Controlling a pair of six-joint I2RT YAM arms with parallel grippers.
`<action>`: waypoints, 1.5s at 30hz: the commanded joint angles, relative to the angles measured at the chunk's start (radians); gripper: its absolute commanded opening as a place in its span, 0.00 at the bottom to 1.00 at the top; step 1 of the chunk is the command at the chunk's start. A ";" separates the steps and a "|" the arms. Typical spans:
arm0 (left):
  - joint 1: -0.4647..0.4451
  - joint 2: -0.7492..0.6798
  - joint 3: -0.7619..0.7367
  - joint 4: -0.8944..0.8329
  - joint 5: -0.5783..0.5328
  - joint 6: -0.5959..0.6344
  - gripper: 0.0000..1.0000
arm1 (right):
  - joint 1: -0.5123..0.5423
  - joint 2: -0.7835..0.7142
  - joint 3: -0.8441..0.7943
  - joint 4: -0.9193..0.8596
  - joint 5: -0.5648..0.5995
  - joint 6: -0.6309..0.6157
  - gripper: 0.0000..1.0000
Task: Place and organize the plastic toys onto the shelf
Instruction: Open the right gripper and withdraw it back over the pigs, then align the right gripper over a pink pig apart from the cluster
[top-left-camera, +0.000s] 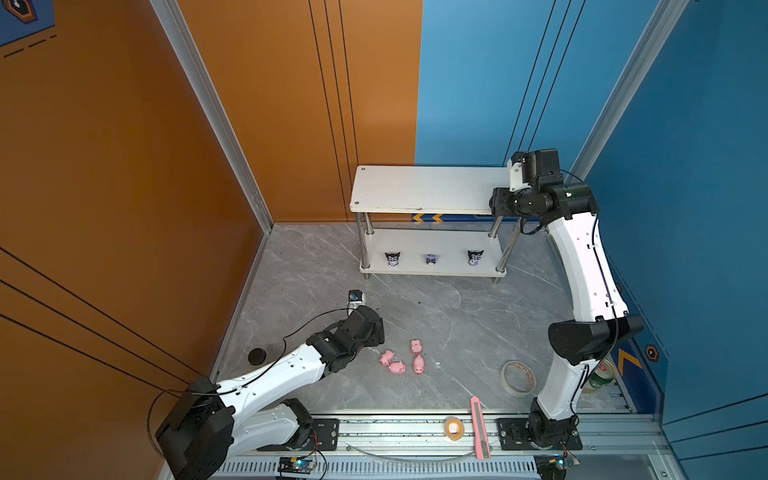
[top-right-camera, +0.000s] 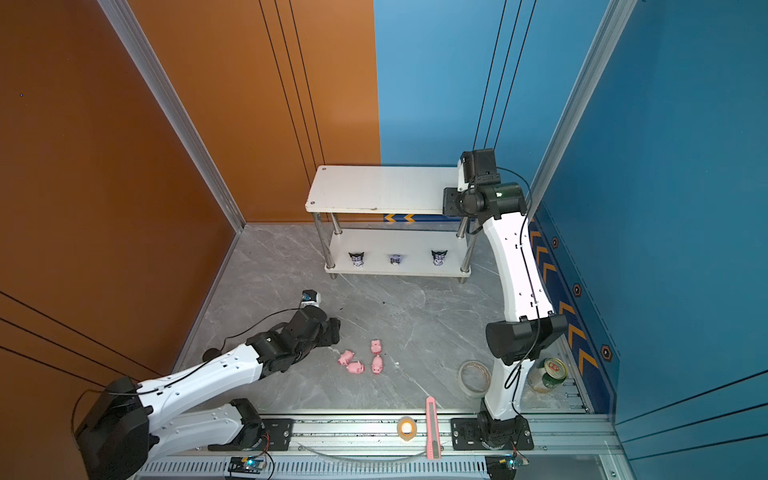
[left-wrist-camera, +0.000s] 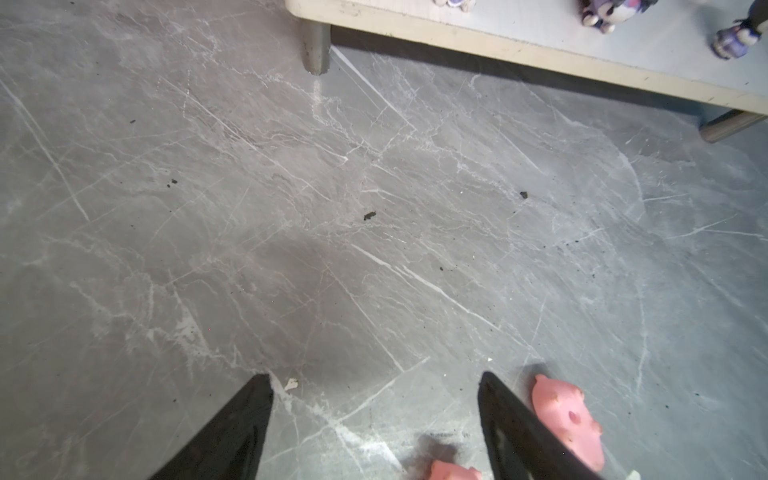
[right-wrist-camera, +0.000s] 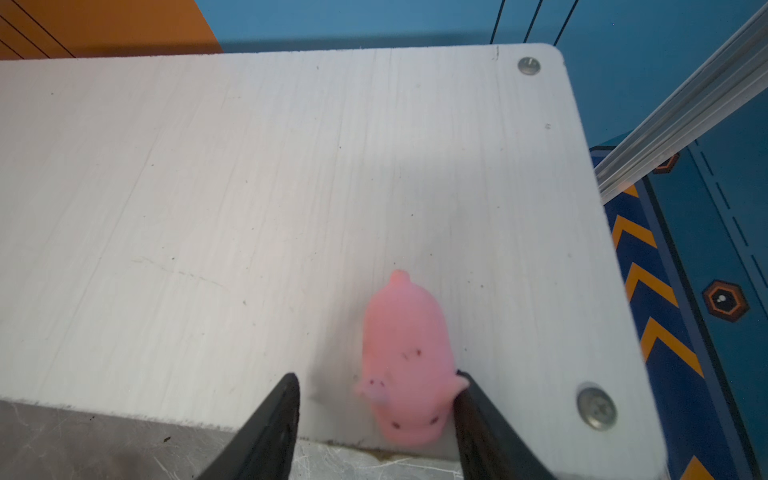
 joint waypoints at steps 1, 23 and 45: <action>-0.001 -0.035 -0.015 -0.042 -0.015 -0.015 0.80 | 0.004 -0.041 -0.014 0.004 -0.009 0.024 0.62; 0.002 -0.137 -0.066 -0.063 -0.052 -0.002 0.76 | 0.600 -0.795 -1.225 0.385 0.297 0.140 0.28; 0.004 -0.122 -0.061 -0.060 -0.044 -0.017 0.77 | 0.818 -0.277 -1.422 0.762 -0.021 0.246 0.00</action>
